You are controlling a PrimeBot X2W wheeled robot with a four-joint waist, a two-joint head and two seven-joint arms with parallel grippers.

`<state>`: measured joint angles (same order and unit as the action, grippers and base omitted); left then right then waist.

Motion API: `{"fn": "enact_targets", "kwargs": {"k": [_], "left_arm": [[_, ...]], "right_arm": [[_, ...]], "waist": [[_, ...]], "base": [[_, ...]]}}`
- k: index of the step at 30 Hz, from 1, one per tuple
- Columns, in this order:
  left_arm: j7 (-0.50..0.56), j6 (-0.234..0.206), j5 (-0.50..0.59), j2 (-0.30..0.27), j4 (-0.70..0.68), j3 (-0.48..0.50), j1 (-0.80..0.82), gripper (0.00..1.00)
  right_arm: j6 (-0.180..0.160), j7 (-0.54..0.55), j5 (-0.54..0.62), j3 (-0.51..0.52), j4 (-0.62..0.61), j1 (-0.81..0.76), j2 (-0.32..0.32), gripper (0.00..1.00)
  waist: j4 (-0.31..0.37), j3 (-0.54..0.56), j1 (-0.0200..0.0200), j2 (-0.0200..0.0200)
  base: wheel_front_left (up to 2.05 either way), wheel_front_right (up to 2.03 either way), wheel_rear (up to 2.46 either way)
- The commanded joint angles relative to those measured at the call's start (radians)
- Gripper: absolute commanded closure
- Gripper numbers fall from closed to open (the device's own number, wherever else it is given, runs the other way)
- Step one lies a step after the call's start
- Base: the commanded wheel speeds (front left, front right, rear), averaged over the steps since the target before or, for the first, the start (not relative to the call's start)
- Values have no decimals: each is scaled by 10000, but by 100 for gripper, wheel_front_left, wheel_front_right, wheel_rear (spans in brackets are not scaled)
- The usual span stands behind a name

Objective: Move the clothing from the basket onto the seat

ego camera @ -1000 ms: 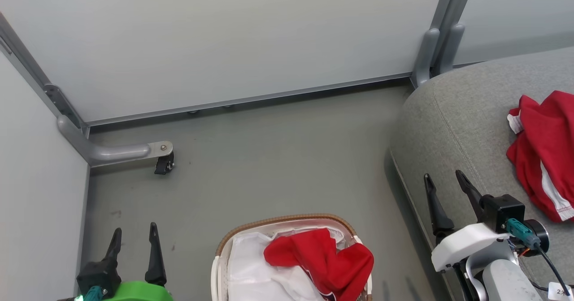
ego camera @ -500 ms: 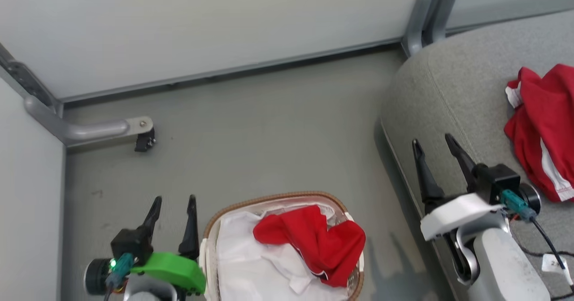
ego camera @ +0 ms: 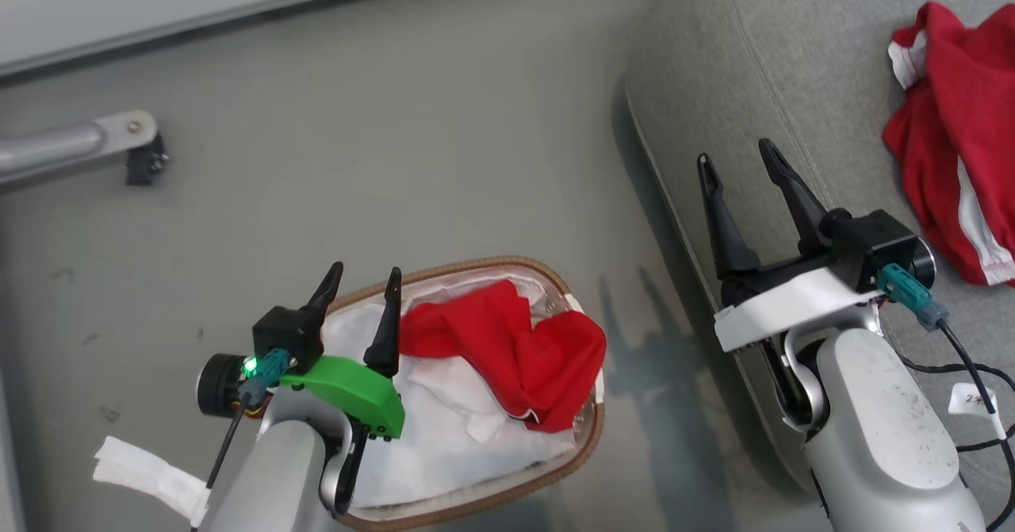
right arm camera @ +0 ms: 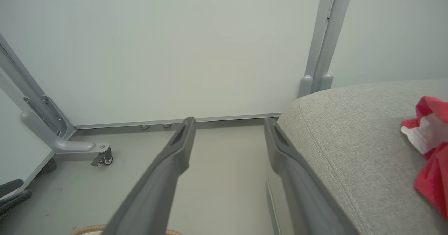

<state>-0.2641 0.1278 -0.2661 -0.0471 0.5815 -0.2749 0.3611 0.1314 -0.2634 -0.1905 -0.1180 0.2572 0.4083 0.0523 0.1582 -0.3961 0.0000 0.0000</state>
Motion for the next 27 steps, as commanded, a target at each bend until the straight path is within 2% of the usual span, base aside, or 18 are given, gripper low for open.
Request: {"fn": "enact_targets", "kwargs": {"k": [1, 5, 11, 13, 20, 27], "left_arm": [[-4, 40, -130, -63, 105, -154, 310, 0], [-5, 37, -383, -201, 528, -681, 871, 0], [-4, 39, -1334, -390, 1277, -1369, 1602, 0], [-3, 40, -1875, -540, 1951, -1789, 1964, 0], [335, 41, -3276, -509, 3734, -2770, 2692, 0], [857, 42, -4784, -453, 4334, -3440, 3006, 0]], "right_arm": [[-14, -18, -60, -68, -125, 236, -4, 0], [-14, -18, -242, -117, -348, 362, -6, 0], [-14, -18, -481, -338, -605, 545, 0, 0], [-14, -18, -550, -429, -689, 633, -8, 0], [-14, -18, -587, -551, -758, 802, -5, 0], [-14, -18, -576, -527, -791, 926, -1, 0]], "waist": [[1000, -1255, 0, 0], [1314, -1847, 0, 0], [1689, -2600, 0, 0], [1807, -2895, 0, 0], [1901, -3303, 0, 0], [1775, -3590, 0, 0]], "base": [[0, 0, 0], [0, 0, 0], [0, 0, 0], [0, 0, 0], [0, 0, 0], [0, 0, 0]]}}
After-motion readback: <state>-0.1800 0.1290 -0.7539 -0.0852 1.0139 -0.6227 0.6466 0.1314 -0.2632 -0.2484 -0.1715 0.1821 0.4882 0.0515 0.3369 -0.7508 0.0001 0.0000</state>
